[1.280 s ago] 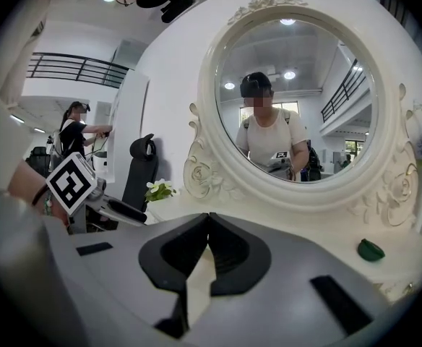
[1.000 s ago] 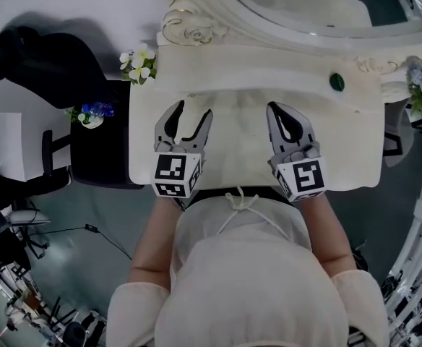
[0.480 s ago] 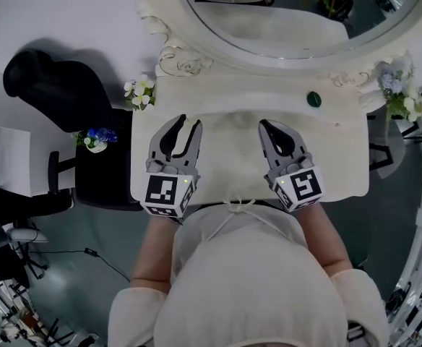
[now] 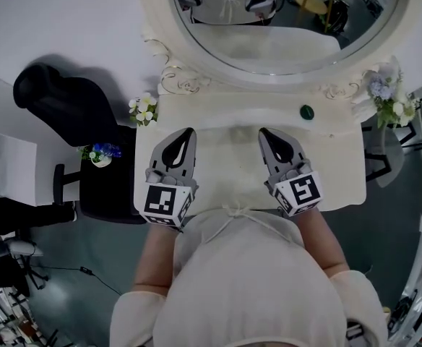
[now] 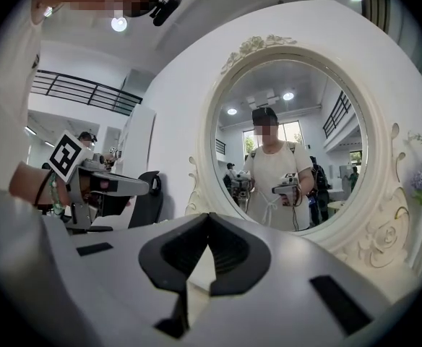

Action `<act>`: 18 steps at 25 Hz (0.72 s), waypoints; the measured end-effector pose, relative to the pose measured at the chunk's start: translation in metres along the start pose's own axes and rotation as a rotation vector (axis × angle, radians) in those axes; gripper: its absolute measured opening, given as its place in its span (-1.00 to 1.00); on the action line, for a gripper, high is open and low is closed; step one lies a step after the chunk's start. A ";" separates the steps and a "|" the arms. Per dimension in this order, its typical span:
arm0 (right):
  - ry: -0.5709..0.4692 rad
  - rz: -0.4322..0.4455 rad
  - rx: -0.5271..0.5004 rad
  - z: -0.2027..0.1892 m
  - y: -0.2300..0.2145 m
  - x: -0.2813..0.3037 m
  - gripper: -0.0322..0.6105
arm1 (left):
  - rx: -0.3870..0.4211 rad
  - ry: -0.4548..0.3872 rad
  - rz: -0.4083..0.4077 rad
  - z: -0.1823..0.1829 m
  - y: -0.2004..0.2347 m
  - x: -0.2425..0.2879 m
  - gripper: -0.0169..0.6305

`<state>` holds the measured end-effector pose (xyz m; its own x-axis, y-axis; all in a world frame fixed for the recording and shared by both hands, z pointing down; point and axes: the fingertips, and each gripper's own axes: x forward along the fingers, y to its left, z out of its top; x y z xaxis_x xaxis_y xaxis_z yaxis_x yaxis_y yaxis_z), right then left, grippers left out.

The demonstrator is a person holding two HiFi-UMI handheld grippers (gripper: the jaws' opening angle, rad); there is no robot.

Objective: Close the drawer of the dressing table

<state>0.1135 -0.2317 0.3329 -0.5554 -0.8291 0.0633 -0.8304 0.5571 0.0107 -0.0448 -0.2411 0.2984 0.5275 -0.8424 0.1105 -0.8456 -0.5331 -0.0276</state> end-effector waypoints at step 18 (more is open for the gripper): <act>0.018 -0.014 -0.036 0.003 -0.002 -0.016 -0.90 | -0.016 0.006 -0.097 -0.005 -0.025 0.000 -0.89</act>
<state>0.1237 -0.2200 0.3294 -0.5428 -0.8359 0.0808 -0.8356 0.5472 0.0477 -0.0238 -0.2274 0.3039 0.6067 -0.7862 0.1174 -0.7916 -0.6110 -0.0005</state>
